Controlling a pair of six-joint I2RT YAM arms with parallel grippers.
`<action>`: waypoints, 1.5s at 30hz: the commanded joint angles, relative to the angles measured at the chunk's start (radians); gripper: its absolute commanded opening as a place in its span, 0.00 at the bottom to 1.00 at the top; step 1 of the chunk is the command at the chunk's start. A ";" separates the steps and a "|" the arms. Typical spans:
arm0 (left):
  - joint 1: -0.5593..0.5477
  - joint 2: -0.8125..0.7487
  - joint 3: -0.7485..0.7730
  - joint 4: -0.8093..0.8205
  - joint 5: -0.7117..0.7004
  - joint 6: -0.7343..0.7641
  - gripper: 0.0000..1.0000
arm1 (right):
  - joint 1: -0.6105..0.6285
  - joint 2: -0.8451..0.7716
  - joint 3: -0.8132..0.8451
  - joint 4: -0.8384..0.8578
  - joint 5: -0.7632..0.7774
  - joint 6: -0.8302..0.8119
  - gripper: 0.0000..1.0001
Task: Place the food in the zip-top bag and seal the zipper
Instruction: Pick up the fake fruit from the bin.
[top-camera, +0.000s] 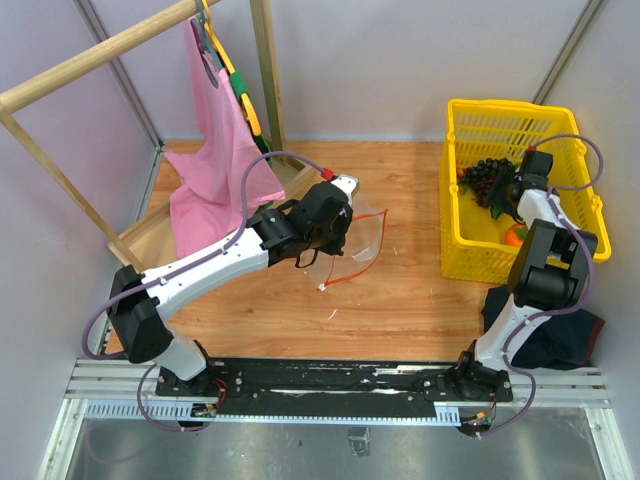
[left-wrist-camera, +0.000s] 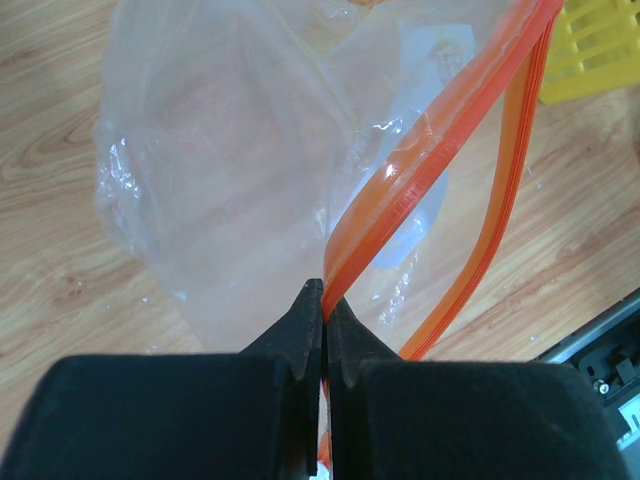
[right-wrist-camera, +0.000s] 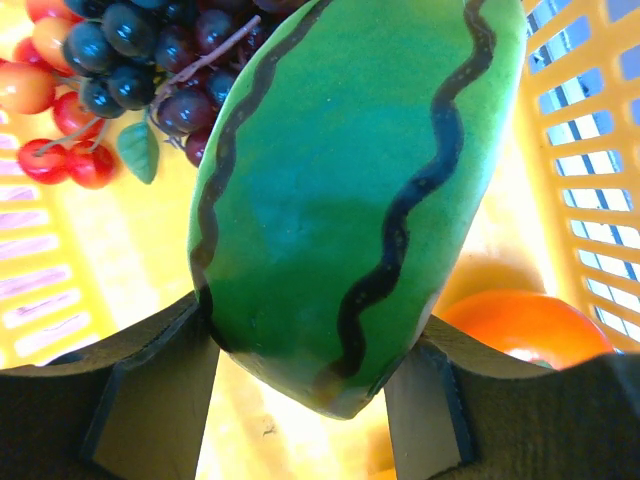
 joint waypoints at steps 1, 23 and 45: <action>0.005 -0.025 -0.009 0.008 -0.032 0.013 0.00 | -0.007 -0.076 -0.022 -0.010 0.011 0.013 0.11; 0.012 -0.018 0.009 0.004 -0.122 0.012 0.00 | 0.007 -0.636 -0.127 -0.111 -0.318 0.149 0.01; 0.073 0.031 0.076 0.006 -0.087 -0.088 0.00 | 0.386 -0.895 -0.242 -0.011 -0.654 0.272 0.01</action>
